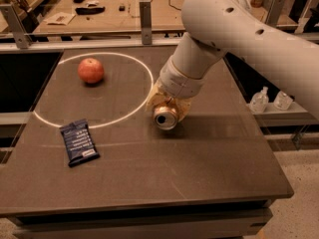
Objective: Knock orange can over
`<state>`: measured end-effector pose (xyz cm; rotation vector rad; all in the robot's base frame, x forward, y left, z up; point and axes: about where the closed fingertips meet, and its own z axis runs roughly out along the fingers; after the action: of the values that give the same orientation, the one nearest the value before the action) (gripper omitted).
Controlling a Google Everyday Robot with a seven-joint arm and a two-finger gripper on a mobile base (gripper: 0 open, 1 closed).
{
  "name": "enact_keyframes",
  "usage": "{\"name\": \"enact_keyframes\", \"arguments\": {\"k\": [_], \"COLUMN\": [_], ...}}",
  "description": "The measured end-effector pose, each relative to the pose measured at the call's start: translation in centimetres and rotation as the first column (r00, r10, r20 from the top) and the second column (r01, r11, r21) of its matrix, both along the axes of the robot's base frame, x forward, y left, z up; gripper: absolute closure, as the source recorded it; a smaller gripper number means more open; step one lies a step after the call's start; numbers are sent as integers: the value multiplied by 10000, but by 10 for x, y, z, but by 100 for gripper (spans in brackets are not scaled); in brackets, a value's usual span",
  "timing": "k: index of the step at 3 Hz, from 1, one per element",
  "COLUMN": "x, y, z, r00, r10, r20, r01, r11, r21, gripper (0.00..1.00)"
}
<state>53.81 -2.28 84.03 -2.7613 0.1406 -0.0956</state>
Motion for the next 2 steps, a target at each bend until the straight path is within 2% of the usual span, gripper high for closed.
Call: {"name": "enact_keyframes", "arguments": {"k": [1,2], "x": [-1,-2], "y": [0,0], "z": [0,1], "r00": [9999,9999], "r10": [-102,-120], "r20": [-19,-44], "r01": [102,121], "r11": [9999,9999], "r21": [22,26], "gripper": [13,0]}}
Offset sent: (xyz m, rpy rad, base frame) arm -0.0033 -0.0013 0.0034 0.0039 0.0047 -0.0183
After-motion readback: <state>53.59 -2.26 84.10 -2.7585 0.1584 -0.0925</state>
